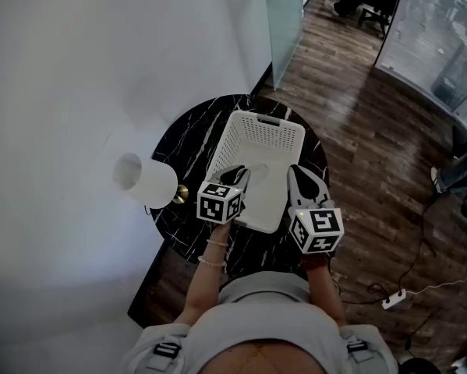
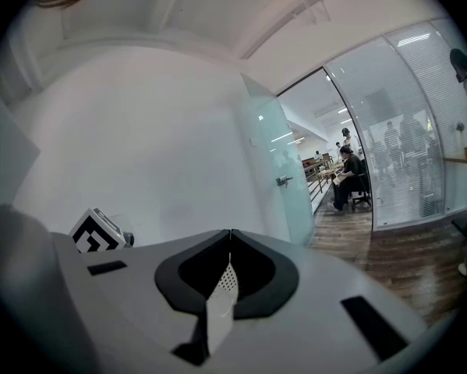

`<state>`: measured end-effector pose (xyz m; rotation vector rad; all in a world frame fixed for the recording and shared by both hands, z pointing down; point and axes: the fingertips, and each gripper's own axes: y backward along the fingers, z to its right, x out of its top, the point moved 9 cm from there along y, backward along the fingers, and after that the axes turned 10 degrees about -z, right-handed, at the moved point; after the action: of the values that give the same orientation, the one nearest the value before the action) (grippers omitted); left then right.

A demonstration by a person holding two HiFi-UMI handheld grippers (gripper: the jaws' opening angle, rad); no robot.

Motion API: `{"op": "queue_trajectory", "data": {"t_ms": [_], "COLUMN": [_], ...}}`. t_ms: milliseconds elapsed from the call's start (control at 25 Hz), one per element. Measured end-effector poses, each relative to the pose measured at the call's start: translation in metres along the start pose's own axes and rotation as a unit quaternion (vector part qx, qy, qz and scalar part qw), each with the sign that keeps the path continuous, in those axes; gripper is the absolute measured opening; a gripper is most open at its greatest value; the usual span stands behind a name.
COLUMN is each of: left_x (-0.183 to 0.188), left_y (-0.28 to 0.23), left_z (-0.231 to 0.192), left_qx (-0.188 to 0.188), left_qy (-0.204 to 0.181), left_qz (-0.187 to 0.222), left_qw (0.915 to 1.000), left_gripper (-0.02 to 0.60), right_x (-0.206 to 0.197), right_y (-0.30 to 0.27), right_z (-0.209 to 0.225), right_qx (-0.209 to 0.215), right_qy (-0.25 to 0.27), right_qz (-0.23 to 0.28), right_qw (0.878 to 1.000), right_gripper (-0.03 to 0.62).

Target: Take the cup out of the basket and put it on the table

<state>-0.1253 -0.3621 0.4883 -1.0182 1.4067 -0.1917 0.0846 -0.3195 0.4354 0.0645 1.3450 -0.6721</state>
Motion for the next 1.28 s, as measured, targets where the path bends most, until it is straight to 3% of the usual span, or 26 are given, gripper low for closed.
{"op": "queue_trajectory", "data": {"t_ms": [840, 1280], "left_x": [-0.003, -0.01], "left_y": [0.056, 0.081], "left_z": [0.005, 0.004], "left_qx": [0.019, 0.022], "left_qy": [0.006, 0.019], "left_qz": [0.057, 0.084], "left_qw": [0.9982, 0.996], "left_gripper": [0.054, 0.054], "right_x": [-0.012, -0.015], "right_y": [-0.025, -0.039], "right_z": [-0.033, -0.045], "right_qx": [0.035, 0.033], "right_qy": [0.028, 0.038], "right_qz": [-0.025, -0.038], "right_qw": [0.999, 0.998], "right_gripper": [0.011, 0.011]}}
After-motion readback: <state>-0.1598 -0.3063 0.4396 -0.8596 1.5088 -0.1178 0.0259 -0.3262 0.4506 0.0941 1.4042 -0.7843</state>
